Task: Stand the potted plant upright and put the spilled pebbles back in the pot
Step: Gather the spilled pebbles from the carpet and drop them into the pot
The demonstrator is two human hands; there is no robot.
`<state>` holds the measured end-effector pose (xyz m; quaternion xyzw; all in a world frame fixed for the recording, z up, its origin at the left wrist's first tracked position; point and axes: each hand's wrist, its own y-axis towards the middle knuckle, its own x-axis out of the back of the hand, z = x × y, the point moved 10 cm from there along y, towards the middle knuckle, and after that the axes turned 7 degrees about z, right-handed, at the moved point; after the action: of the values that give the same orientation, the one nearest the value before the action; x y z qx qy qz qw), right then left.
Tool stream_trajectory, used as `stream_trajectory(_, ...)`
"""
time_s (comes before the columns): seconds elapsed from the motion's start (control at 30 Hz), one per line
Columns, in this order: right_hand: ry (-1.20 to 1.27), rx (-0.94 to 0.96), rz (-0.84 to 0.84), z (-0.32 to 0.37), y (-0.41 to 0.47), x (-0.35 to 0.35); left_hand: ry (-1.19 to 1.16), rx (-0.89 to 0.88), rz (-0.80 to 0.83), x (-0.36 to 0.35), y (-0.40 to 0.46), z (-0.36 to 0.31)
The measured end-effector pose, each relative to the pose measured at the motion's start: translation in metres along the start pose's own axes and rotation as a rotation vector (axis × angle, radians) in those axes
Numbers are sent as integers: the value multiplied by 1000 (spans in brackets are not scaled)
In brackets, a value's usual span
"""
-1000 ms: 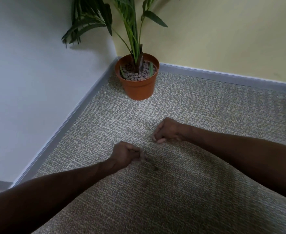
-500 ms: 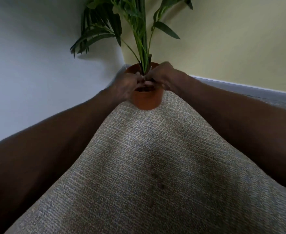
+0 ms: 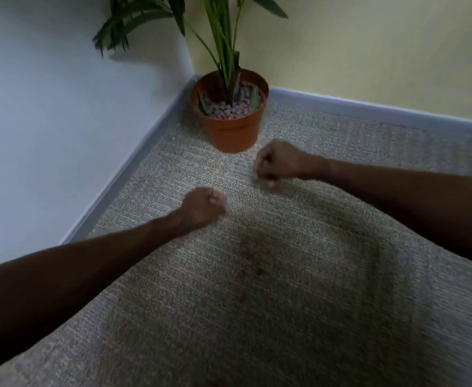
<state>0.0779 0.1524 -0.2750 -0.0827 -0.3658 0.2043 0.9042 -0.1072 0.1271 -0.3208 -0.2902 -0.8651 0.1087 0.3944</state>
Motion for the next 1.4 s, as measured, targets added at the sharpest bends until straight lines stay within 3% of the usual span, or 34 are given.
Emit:
stream_trajectory(0.1,-158,13,218,-19,-32,-78,124,-22,112,-47,-39,22)
stream_trajectory(0.27,-320,94,237,-29,-72,-159,280,-157,141,-91,-89,35)
stream_trajectory(0.5,-306,200,146,-3,-77,-176,287,-287,33,-124,-104,19)
stream_trajectory(0.7,-197,148,9,7,-73,-172,238,-240,-102,-104,-99,8)
stream_trajectory(1.17,-174,105,51,20,-57,-167,204,-148,-150,-79,-85,25)
stream_trajectory(1.4,-265,79,113,17,-63,-165,147,-215,-204,-63,-82,13)
